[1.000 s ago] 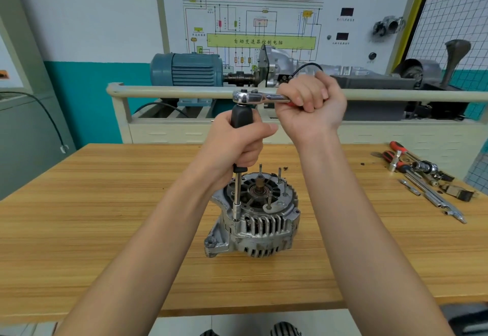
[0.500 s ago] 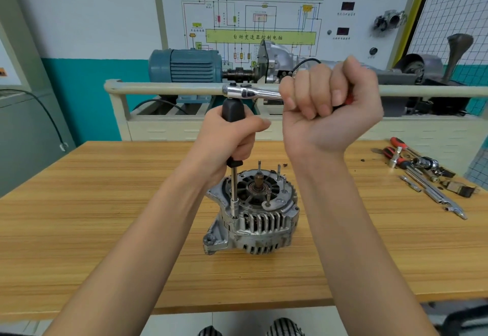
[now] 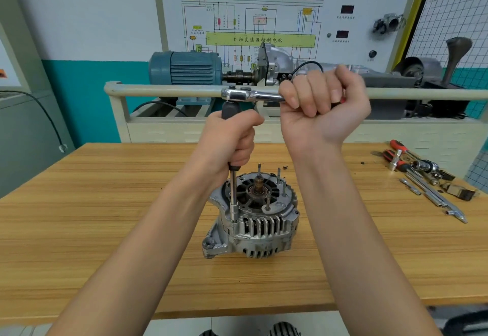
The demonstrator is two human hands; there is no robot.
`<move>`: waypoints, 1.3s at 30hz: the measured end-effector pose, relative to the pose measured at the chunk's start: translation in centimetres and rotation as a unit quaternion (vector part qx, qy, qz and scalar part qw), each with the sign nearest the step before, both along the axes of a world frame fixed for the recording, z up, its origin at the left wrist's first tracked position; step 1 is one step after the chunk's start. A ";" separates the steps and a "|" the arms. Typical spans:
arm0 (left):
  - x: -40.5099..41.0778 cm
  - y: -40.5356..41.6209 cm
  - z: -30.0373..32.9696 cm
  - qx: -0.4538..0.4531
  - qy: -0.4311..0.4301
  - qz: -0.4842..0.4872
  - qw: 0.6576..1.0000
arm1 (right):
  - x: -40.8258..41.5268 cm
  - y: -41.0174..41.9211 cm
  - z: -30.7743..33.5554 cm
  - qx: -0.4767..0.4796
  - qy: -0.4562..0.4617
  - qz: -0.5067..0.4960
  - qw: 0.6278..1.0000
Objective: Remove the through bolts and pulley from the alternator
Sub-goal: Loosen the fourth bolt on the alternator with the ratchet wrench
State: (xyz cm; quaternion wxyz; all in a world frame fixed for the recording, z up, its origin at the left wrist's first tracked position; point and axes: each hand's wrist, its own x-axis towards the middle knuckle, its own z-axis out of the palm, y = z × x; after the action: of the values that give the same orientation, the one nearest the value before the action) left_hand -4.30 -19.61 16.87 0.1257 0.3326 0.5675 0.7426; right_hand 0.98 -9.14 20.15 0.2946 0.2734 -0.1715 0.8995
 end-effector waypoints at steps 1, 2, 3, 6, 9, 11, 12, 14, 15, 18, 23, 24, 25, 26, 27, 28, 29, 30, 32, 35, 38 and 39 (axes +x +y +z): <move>0.1 0.1 -0.1 0.005 0.002 0.018 1.000 | 0.5 -0.6 -0.3 0.032 0.026 -0.041 0.998; 0.3 0.2 -0.2 0.008 0.004 0.033 0.999 | 0.9 -1.3 -0.6 0.061 0.058 -0.077 0.993; 0.4 0.3 -0.2 0.011 0.006 0.044 0.999 | 1.3 -1.9 -0.8 0.082 0.087 -0.104 0.987; 0.5 0.3 -0.4 0.012 0.020 0.063 0.998 | 1.7 -2.3 -0.9 0.105 0.115 -0.124 0.980; 0.4 0.0 -0.5 0.003 0.038 0.045 0.998 | 1.2 -0.7 -0.5 0.078 0.078 -0.059 0.992; 0.1 -0.6 -0.3 -0.010 0.040 -0.023 0.999 | 0.4 0.6 -0.1 0.045 0.032 0.016 0.998; -0.1 -0.9 -0.1 -0.019 0.036 -0.068 0.997 | -0.1 1.0 0.1 0.027 0.012 0.061 0.998; -0.4 -1.3 0.3 -0.034 0.027 -0.151 0.988 | -1.2 1.7 0.2 -0.016 -0.015 0.151 0.988; -0.4 -1.3 0.3 -0.037 0.025 -0.174 0.984 | -1.7 1.9 0.1 -0.037 -0.023 0.187 0.981; -0.3 -0.7 0.2 -0.040 0.010 -0.156 0.987 | -2.5 2.0 -0.1 -0.067 -0.031 0.206 0.976; -0.4 -0.5 -0.2 -0.008 -0.014 -0.079 0.997 | -0.8 0.7 0.1 -0.020 0.001 0.077 0.997; -0.3 -0.4 -0.2 -0.003 -0.013 -0.056 0.998 | -0.4 0.2 0.0 0.002 0.011 0.035 0.999; -0.2 -0.2 -0.3 0.003 -0.013 -0.032 0.999 | 0.1 -0.4 0.0 0.028 0.024 -0.007 0.999; -0.2 -0.1 -0.3 0.009 -0.014 -0.010 1.000 | 0.5 -1.0 -0.1 0.054 0.040 -0.047 0.997; -0.2 0.1 -0.4 0.013 -0.015 0.008 1.000 | 0.7 -1.6 -0.2 0.076 0.059 -0.083 0.992; -0.2 0.2 -0.4 0.015 -0.016 0.020 1.000 | 0.9 -2.2 -0.3 0.091 0.077 -0.113 0.986; -0.2 0.3 -0.5 0.015 -0.015 0.028 0.999 | 1.0 -2.6 -0.4 0.099 0.091 -0.135 0.982; -0.1 0.4 -0.5 0.013 -0.013 0.029 0.999 | 1.0 -2.8 -0.5 0.104 0.101 -0.148 0.978; -0.3 0.1 -0.6 0.006 0.002 0.015 1.000 | 1.0 -2.6 -0.6 0.113 0.109 -0.142 0.977; -1.0 -1.1 -0.4 -0.010 0.034 -0.095 0.995 | 0.7 -0.9 -0.1 0.102 0.070 -0.053 0.991; -1.5 -1.8 -0.2 -0.018 0.038 -0.205 0.978 | -0.7 1.0 0.6 0.038 -0.003 0.095 0.995; -1.5 -1.7 -0.2 -0.020 0.031 -0.226 0.973 | -1.4 1.4 0.6 0.008 -0.017 0.143 0.990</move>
State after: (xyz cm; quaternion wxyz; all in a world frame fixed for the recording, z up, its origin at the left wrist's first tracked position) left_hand -5.84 -21.36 16.63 0.2790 0.4725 0.4958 0.6732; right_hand -0.40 -7.76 20.74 0.1578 0.2818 -0.1424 0.9356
